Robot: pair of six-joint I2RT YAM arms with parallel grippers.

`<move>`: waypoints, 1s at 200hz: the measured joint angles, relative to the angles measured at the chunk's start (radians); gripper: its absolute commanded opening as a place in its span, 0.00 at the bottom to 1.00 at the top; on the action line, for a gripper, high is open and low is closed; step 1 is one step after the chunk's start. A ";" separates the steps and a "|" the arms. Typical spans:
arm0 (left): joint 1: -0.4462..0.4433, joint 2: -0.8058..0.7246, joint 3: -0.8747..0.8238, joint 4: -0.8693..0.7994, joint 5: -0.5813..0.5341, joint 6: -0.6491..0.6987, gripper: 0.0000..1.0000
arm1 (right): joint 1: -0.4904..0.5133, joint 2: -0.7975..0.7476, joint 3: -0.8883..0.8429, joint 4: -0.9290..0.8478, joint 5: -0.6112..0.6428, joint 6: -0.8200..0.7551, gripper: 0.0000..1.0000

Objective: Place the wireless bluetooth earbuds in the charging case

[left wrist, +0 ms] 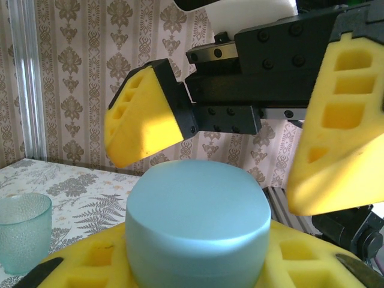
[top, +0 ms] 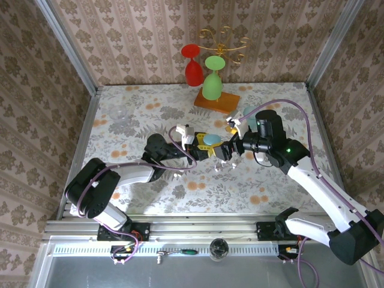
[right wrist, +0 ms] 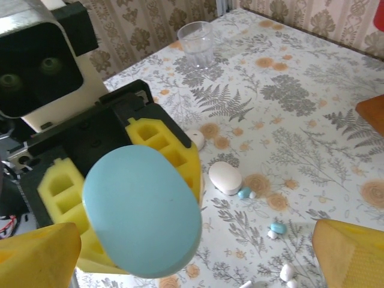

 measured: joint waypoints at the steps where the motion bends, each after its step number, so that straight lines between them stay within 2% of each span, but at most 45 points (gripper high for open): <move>1: 0.000 0.000 0.000 0.000 0.000 0.000 0.34 | 0.000 0.000 0.000 0.000 0.002 -0.001 1.00; 110: 0.000 0.000 -0.025 -0.010 -0.013 0.012 0.34 | -0.005 -0.005 0.001 0.076 0.111 0.062 1.00; 200: 0.001 -0.022 -0.041 -0.006 0.000 0.031 0.34 | -0.025 0.009 0.036 0.084 0.121 0.170 1.00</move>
